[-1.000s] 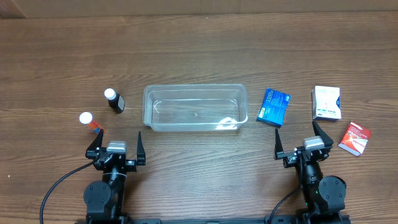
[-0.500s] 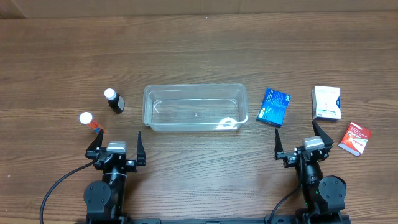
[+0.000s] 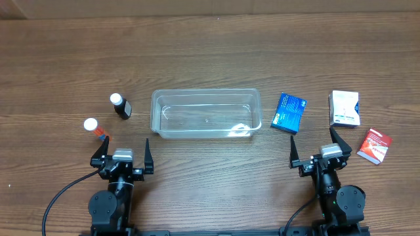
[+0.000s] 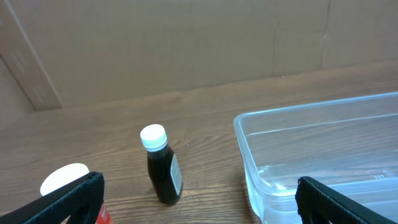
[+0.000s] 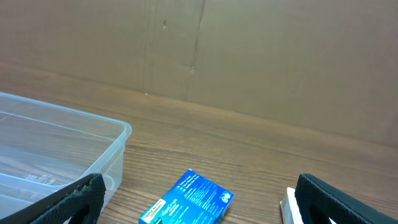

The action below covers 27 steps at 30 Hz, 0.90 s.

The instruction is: Pack container

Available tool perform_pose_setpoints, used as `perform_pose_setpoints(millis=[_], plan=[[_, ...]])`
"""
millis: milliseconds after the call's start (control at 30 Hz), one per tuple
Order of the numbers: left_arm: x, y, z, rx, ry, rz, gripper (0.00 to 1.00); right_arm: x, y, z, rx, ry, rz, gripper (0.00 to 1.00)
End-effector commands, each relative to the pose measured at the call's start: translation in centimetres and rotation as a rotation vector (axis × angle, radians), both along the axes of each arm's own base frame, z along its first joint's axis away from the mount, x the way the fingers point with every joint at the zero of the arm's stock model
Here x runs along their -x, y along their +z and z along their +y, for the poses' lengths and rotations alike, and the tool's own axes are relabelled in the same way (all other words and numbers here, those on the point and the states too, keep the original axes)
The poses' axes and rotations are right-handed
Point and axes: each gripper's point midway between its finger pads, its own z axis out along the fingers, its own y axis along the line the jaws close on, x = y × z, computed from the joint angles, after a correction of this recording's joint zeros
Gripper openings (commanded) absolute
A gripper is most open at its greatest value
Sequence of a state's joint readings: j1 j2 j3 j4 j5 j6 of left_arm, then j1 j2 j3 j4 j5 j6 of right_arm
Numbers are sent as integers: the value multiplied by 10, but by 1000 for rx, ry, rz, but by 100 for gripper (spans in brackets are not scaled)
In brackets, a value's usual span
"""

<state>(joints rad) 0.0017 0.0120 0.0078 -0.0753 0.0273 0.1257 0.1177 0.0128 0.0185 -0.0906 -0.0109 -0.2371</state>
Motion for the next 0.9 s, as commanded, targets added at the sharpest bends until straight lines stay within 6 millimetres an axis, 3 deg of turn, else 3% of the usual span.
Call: perform_pose_setpoints(millis=[0,200,700,867], plan=[[0,1,-1,23,-9,-5,100,0,-1,-2,2,-13,-6,100],[0,1,-1,23,-9,-6,100,0,8,-2,-2,-13,-42,100],[0,1,-1,23,-7,-6,100,0,5,-2,-2,-12,-32,100],[0,1,-1,63,-7,-8,100,0,10,-2,-107,-13,-35,100]])
